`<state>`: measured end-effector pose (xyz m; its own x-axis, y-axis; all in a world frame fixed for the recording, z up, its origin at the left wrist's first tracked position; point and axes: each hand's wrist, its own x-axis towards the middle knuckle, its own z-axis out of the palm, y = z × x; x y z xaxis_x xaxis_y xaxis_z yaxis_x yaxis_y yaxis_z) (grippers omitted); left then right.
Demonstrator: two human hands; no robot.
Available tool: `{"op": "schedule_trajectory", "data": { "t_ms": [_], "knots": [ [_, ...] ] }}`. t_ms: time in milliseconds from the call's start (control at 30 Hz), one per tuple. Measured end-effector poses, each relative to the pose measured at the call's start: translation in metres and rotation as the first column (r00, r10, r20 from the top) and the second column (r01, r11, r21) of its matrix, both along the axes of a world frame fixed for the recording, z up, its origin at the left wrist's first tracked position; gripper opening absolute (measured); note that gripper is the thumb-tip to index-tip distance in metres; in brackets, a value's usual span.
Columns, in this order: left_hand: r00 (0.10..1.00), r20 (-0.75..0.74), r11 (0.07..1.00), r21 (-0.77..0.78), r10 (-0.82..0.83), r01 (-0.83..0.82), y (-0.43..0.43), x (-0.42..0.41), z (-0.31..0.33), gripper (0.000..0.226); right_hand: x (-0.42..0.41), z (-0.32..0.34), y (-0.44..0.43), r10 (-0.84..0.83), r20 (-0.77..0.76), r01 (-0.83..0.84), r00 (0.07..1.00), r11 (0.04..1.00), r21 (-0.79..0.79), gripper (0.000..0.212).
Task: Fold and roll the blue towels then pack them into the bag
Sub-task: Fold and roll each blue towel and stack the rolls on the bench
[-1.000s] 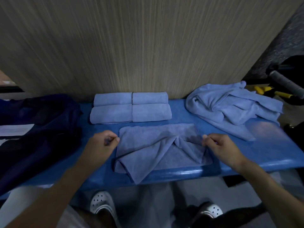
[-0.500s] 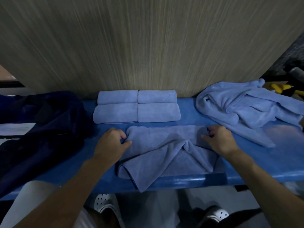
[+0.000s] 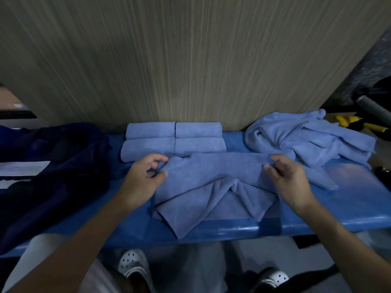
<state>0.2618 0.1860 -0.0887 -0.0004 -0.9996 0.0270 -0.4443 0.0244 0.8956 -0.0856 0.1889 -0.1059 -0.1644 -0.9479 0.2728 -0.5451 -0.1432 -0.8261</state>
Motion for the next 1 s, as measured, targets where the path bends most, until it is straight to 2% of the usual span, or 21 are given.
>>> {"op": "schedule_trajectory", "data": {
  "t_ms": [133,333,500,567,633,733,833,1000],
  "knots": [
    [0.991,-0.112,0.998,0.013,0.07,-0.069,0.008,-0.004,0.032,0.026,-0.004,0.025,0.01,0.016,0.172,-0.016,0.985,1.0,-0.001,0.037],
    [0.976,-0.194,0.992,-0.054,0.098,-0.111,0.02,-0.01,0.081,0.021,-0.007,0.073,0.028,0.013,0.26,-0.013,0.965,1.0,-0.002,0.025],
    [0.963,-0.257,0.986,-0.117,0.083,-0.117,0.029,-0.012,0.119,0.007,-0.013,0.118,0.046,-0.031,0.155,0.044,0.987,0.996,-0.082,0.026],
    [0.964,-0.255,0.983,-0.147,0.073,-0.113,0.032,-0.012,0.135,0.01,-0.014,0.135,0.052,-0.072,0.145,0.089,0.987,0.989,-0.115,0.021],
    [0.97,-0.241,0.98,-0.176,0.045,-0.089,0.037,-0.012,0.15,0.015,-0.013,0.15,0.056,-0.072,0.196,0.095,0.978,0.989,-0.113,0.013],
    [0.981,-0.194,0.976,-0.217,-0.016,-0.027,0.043,-0.011,0.17,0.026,-0.013,0.166,0.062,0.015,0.23,0.014,0.973,0.992,-0.125,0.023],
    [0.987,-0.16,0.97,-0.237,0.007,-0.046,0.046,-0.007,0.184,0.023,-0.013,0.178,0.068,0.072,0.134,-0.052,0.988,0.988,-0.146,0.034],
    [0.987,-0.159,0.972,-0.232,0.007,-0.045,0.054,0.0,0.203,0.023,-0.015,0.191,0.075,0.069,-0.01,-0.069,0.998,0.992,-0.109,0.037]
  ]
}}
